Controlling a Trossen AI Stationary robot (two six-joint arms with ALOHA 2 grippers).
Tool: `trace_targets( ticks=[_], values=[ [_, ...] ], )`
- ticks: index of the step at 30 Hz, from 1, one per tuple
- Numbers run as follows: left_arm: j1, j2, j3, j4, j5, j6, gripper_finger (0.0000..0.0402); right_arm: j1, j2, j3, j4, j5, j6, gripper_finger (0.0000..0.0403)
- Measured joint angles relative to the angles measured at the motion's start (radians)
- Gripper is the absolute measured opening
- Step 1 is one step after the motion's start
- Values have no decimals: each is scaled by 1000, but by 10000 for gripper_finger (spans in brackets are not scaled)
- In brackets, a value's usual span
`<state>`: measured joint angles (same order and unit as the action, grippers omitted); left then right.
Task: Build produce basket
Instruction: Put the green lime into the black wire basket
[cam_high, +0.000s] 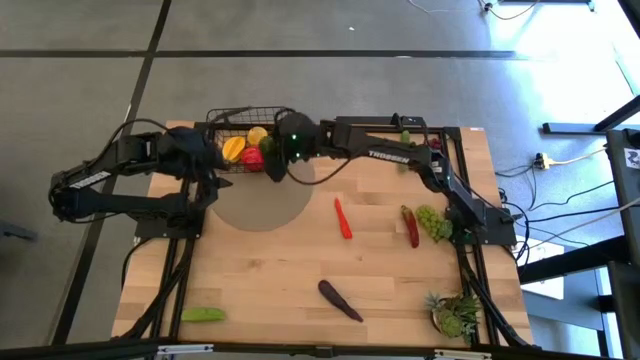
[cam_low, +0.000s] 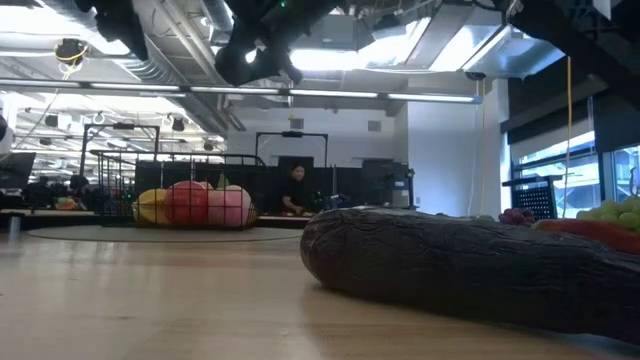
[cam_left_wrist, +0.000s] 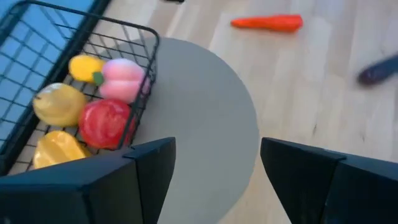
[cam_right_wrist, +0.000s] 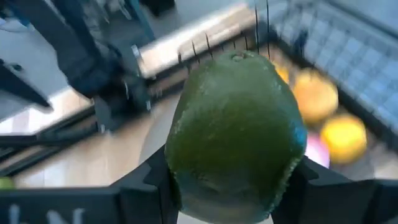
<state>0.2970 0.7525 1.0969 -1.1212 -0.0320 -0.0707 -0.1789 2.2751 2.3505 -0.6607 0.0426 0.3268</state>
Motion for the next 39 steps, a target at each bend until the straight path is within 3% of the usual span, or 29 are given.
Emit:
trace_targets(
  ticks=[5,10,17,32,39],
  values=[
    [0,0,0,28,-55,-51,225,-83,11,-2,34,-23,-90,164],
    [0,0,0,40,-155,-86,225,-171,58,-3,65,-138,-144,164],
    [10,14,0,43,-237,-119,225,-232,145,-3,239,-259,-249,164],
    [92,108,0,84,-255,-134,225,-245,264,-3,329,-254,-482,165],
    [92,112,0,89,-255,-134,225,-245,267,-2,348,-156,-486,199]
  ],
)
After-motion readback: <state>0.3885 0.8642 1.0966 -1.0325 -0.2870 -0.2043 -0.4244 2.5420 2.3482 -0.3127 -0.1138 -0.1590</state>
